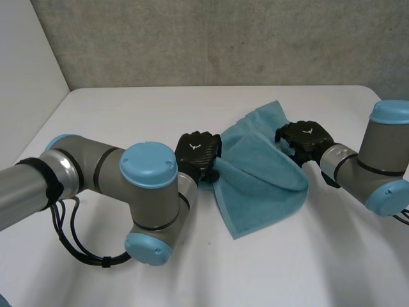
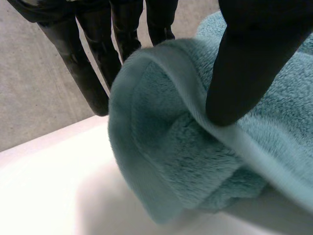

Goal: Fold the laundry

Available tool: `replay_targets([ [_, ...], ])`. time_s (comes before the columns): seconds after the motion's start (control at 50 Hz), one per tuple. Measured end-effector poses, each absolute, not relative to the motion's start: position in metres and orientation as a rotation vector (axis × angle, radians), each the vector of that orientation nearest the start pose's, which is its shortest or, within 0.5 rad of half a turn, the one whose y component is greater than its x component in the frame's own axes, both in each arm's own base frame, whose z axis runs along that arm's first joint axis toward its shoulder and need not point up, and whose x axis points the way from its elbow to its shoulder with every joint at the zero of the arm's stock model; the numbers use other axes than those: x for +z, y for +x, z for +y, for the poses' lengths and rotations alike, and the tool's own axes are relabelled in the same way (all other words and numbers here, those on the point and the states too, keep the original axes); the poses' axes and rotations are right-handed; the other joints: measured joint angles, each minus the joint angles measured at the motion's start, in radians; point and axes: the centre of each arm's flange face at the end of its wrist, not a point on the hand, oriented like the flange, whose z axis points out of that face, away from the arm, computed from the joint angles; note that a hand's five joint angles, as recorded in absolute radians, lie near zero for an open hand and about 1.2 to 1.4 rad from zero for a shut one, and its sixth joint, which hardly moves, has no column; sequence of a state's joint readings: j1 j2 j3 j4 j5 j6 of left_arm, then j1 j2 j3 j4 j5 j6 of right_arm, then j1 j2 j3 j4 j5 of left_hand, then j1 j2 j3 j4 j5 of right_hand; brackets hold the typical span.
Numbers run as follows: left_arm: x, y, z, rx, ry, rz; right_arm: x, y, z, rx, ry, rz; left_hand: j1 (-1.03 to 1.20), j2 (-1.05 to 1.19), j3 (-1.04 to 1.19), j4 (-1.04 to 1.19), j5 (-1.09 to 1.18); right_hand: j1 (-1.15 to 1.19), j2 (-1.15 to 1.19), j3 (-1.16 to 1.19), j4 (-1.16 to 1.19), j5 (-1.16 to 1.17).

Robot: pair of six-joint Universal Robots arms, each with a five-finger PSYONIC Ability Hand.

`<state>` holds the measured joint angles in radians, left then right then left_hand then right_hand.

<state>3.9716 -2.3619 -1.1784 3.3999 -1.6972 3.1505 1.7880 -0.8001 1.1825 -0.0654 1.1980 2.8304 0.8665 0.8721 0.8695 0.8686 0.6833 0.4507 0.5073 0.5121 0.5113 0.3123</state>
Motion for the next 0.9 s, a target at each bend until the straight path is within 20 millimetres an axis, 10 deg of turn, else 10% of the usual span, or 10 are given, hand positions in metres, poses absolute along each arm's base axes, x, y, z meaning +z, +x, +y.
replay_targets([
  [0.12, 0.148, -0.388, -0.252, -2.271, 0.823, 2.545, 0.135, 0.253, -0.387, -1.736, -0.894, 2.154, 0.214, 0.311, 0.301, 0.315, 0.277, 0.521, 0.666, 0.652, 0.657, 0.648],
  [0.32, 0.219, -0.371, -0.246, -2.461, 0.706, 2.431, 0.176, 0.239, -0.402, -1.945, -0.797, 2.132, 0.224, 0.319, 0.310, 0.322, 0.277, 0.521, 0.673, 0.667, 0.676, 0.670],
  [0.52, 0.298, -0.310, -0.245, -2.613, 0.510, 2.265, 0.292, 0.210, -0.370, -2.170, -0.694, 2.007, 0.235, 0.323, 0.316, 0.326, 0.277, 0.521, 0.673, 0.670, 0.676, 0.672],
  [0.74, 0.271, -0.246, -0.297, -2.364, 0.418, 2.373, 0.307, 0.219, -0.328, -1.990, -0.769, 2.035, 0.235, 0.326, 0.320, 0.327, 0.277, 0.521, 0.673, 0.670, 0.676, 0.674],
  [0.9, 0.208, -0.247, -0.358, -2.221, 0.425, 2.472, 0.257, 0.259, -0.323, -1.825, -0.843, 2.105, 0.232, 0.315, 0.311, 0.321, 0.274, 0.521, 0.673, 0.670, 0.676, 0.676],
])
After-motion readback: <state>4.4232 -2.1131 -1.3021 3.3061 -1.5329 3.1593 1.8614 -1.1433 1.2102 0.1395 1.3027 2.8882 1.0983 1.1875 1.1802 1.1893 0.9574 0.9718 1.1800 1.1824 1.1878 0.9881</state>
